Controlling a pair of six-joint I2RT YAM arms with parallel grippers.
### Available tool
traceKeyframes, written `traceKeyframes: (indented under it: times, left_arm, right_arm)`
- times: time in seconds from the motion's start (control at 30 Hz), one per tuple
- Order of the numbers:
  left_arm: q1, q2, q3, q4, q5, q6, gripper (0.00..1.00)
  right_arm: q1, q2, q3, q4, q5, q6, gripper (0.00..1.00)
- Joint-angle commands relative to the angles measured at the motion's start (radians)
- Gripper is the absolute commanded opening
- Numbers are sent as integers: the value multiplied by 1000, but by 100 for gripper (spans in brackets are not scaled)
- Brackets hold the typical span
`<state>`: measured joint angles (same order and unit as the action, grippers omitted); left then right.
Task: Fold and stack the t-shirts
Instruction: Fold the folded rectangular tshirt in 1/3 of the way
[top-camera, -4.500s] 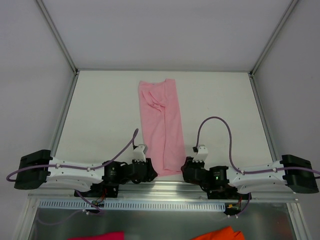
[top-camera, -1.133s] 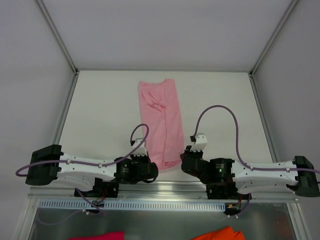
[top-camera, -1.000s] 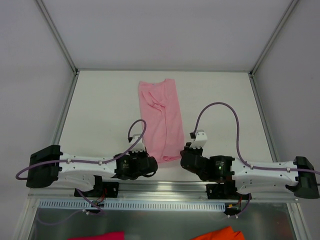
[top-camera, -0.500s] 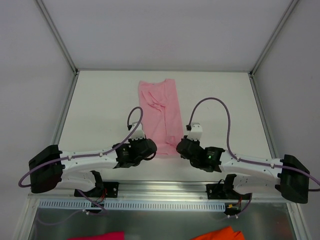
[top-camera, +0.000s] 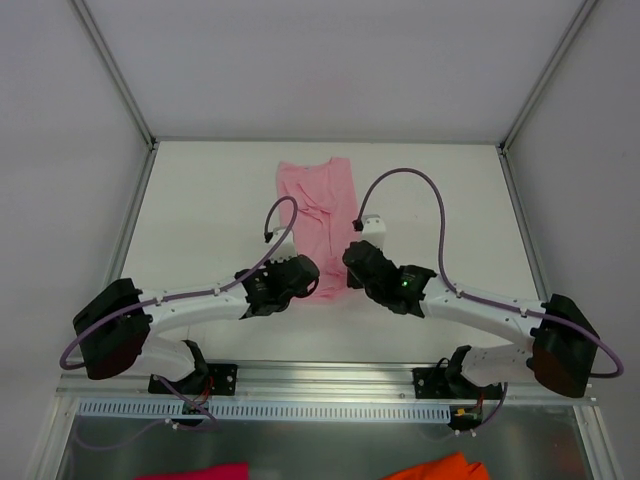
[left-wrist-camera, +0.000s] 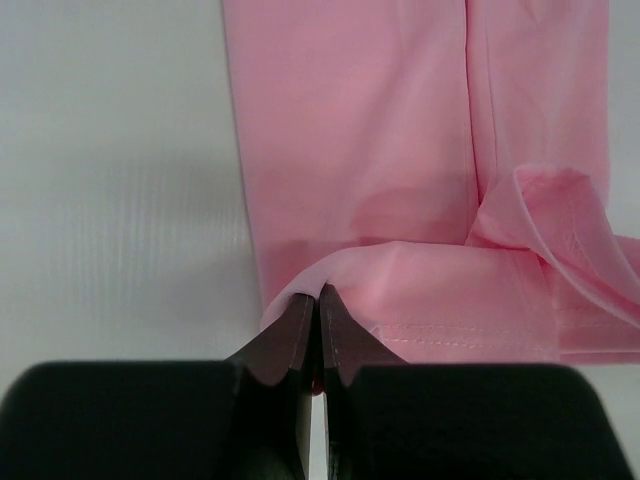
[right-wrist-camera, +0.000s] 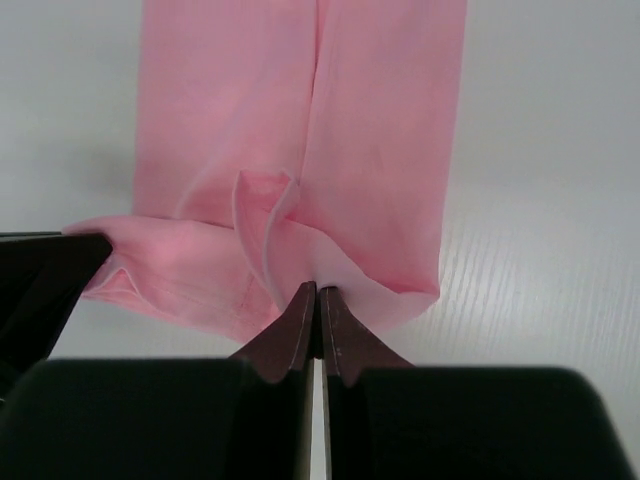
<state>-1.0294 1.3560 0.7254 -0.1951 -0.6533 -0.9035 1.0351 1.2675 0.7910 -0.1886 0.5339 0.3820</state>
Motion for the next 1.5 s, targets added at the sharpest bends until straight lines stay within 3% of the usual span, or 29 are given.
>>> traceKeyframes:
  times: [0.0,0.3,0.6,1.07,1.37,1.43,1.47]
  left_arm:
    - [31,-8,57,25,0,73,0]
    - [182,49,146,48,63,179,0]
    - [255,172,256,62,119,233,0]
    - [334,206,318,63,147,285,0]
    - [431,337,423,72,214,321,1]
    - [457,394,462,66,236,328,42]
    - [460,410,468,74,238,331,68]
  right_arm:
    - [-43,39,89,40,-35,-121,1]
    - [-185,113,151,54,-167,-180,1]
    - [-288,196,191,83,-247,-219,1]
    - [-354,421,474,11,-348,-296,1]
    - [-386,447,504,2,-342,-333,1]
    - [-392,467,516,-6,-290,-357,1]
    - [-397,481,522,-8,-278,-365,3]
